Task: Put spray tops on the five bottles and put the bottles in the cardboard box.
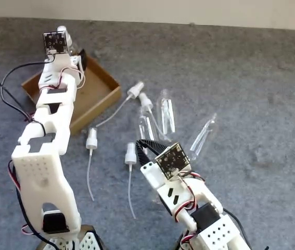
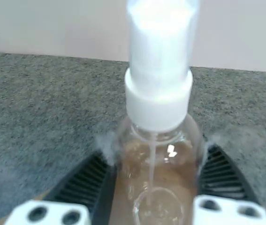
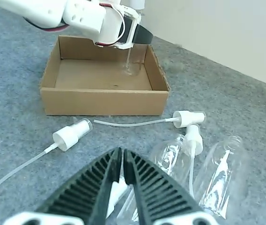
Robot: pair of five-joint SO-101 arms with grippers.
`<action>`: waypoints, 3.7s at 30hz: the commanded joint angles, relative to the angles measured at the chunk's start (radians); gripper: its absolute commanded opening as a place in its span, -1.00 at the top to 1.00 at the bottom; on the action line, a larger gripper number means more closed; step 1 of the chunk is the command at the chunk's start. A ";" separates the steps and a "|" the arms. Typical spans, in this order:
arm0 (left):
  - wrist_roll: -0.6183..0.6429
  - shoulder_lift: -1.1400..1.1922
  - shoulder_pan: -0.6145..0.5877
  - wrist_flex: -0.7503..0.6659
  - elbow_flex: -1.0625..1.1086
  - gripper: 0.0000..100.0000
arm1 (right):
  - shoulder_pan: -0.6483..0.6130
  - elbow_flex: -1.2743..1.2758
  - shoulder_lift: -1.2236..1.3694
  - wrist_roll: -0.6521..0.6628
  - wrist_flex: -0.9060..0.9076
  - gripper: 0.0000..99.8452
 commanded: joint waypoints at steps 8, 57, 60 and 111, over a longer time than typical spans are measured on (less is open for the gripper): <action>-0.006 -0.054 0.022 0.014 0.053 0.75 | 0.012 0.156 -0.008 0.011 -0.025 0.99; -0.006 -0.240 -0.004 0.249 0.077 0.35 | 0.013 0.156 -0.008 0.011 -0.025 0.99; -0.006 -0.294 -0.004 0.330 0.077 0.35 | 0.013 0.156 -0.008 0.011 -0.025 0.99; 0.334 -0.562 0.549 1.540 -0.074 0.35 | 0.665 0.104 -0.012 0.005 -0.041 0.99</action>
